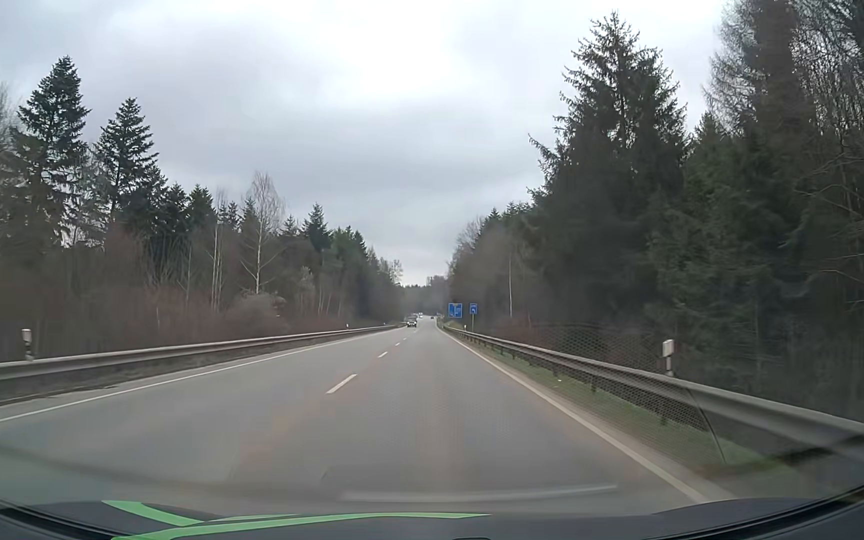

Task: Follow the waypoints while adhering to traffic rules and regulations

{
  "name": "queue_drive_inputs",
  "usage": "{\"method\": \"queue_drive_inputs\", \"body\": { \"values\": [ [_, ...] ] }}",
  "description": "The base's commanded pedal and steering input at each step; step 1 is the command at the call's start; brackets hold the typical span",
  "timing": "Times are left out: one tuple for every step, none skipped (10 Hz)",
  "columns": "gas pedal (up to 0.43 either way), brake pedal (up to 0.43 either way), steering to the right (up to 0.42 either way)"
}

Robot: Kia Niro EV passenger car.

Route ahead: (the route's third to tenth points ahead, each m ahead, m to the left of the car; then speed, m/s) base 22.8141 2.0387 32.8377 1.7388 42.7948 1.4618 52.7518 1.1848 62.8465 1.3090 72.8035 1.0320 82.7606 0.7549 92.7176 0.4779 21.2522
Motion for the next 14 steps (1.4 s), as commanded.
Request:
{"method": "queue_drive_inputs", "body": {
  "values": [
    [0.268,0.0,0.001],
    [0.268,0.0,0.001],
    [0.268,0.0,0.001],
    [0.268,0.0,0.001],
    [0.268,0.0,0.001],
    [0.268,0.0,0.001],
    [0.268,0.0,0.001],
    [0.268,0.0,0.001],
    [0.268,0.0,0.001],
    [0.268,0.0,0.001],
    [0.26,0.0,0.001],
    [0.26,0.0,0.001],
    [0.248,0.0,0.001],
    [0.228,0.0,0.001]
  ]
}}
